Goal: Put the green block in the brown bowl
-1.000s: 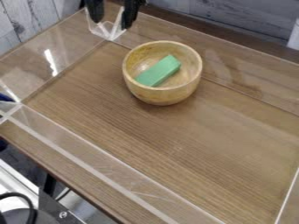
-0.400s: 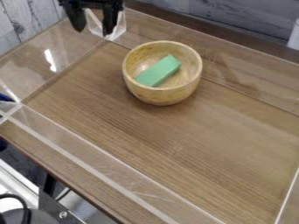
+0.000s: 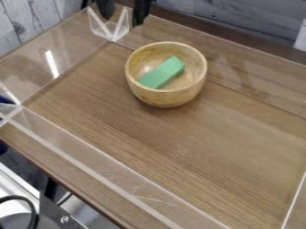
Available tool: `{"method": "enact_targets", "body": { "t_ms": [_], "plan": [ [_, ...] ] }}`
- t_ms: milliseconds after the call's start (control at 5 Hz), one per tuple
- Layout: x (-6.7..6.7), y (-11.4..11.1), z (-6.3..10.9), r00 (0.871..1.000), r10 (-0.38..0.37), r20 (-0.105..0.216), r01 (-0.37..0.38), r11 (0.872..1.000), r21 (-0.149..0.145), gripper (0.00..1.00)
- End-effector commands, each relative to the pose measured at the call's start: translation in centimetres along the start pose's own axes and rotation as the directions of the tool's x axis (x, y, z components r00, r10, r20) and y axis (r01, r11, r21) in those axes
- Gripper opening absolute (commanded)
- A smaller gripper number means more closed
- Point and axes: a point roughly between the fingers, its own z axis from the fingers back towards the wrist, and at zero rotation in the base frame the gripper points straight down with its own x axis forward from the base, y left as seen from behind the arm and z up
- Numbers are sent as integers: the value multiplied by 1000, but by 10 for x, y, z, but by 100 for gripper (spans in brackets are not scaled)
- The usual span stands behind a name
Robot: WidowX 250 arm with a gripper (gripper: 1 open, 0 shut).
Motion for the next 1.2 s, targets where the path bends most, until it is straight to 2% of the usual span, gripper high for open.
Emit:
{"method": "enact_targets", "body": {
  "t_ms": [0,200,400,600,800,1000],
  "plan": [
    [2,18,16,995,-65,77,63,998,28,100],
    [3,20,8,994,-110,-2,110,992,58,100],
    [6,19,2,987,-141,-78,147,986,76,100],
    [1,21,5,993,-112,-41,117,978,174,100],
    [-1,18,13,994,-103,47,88,963,255,100],
    [4,23,7,990,-83,115,63,983,172,100]
  ]
}}
